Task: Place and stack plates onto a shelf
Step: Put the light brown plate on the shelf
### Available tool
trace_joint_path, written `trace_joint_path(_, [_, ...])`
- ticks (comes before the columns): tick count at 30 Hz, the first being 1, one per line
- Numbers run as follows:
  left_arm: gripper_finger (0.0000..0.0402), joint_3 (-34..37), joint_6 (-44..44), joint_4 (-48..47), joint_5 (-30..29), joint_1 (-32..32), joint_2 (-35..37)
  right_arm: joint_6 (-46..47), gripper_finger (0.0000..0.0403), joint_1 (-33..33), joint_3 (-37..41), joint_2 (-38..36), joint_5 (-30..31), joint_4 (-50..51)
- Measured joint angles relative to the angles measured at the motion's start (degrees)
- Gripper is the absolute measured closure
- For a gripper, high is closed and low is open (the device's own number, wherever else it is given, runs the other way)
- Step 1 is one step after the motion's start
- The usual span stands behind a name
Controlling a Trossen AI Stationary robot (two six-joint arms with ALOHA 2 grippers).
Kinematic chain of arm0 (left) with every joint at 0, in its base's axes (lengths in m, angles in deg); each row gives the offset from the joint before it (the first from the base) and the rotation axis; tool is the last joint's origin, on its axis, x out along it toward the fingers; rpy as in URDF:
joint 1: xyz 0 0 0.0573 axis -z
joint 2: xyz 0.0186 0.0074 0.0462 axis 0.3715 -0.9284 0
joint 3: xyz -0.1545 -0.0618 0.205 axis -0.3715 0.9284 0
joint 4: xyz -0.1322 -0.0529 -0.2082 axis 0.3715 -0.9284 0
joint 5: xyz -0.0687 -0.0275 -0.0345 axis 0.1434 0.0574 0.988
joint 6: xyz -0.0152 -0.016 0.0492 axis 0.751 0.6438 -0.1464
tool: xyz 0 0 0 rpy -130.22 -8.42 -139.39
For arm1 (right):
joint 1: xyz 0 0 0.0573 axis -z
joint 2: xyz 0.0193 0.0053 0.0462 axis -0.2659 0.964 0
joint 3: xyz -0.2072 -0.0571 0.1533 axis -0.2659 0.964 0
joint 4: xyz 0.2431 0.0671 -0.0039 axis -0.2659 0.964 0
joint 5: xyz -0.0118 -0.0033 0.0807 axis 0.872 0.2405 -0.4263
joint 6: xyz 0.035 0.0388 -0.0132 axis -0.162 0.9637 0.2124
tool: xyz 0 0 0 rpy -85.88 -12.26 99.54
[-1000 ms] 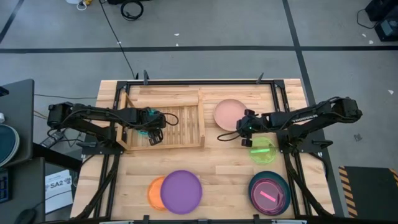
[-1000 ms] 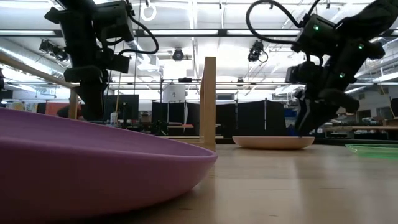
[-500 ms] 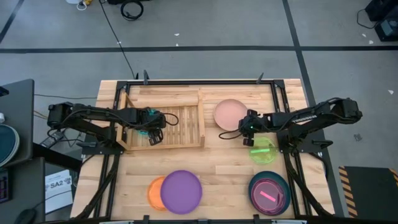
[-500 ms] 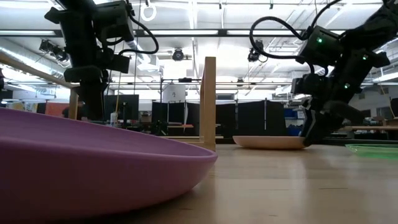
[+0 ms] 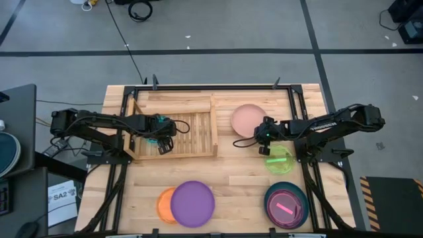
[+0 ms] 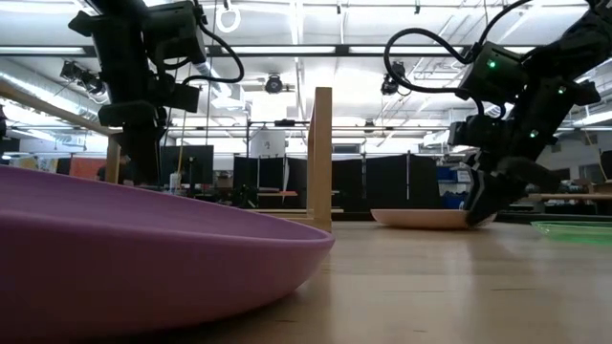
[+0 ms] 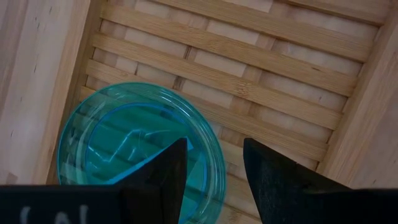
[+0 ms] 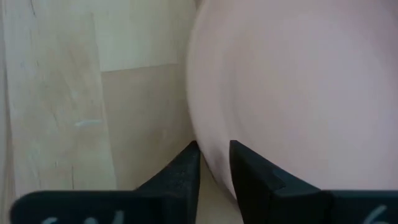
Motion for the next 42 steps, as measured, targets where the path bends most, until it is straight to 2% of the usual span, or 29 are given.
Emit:
trace_joint_path(9, [0.0237,0.00,0.02,0.00,0.00,0.00,0.00,-0.45,0.0386,0.00,0.00,0.00,0.47,-0.41])
trace_joint_path(15, [0.0237,0.00,0.01,0.00,0.00,0.02,0.00,-2.17,0.0386,0.00,-0.36,0.00,0.46,-0.58])
trace_joint_path(20, [0.0237,0.00,-0.01,0.02,0.00,0.00,0.00,-2.67,0.0383,0.00,-4.08,0.00,-0.32,1.95])
trace_joint_path(38, [0.0237,-0.02,-0.61,0.00,-0.04,0.00,0.00,-14.42,0.0386,0.07,-32.48,0.04,1.99,21.11])
trace_joint_path(42, [0.0237,-2.49,-0.80,-0.87,-0.03,0.00,0.00,-17.12,0.0386,0.07,-38.17,0.04,1.92,22.37])
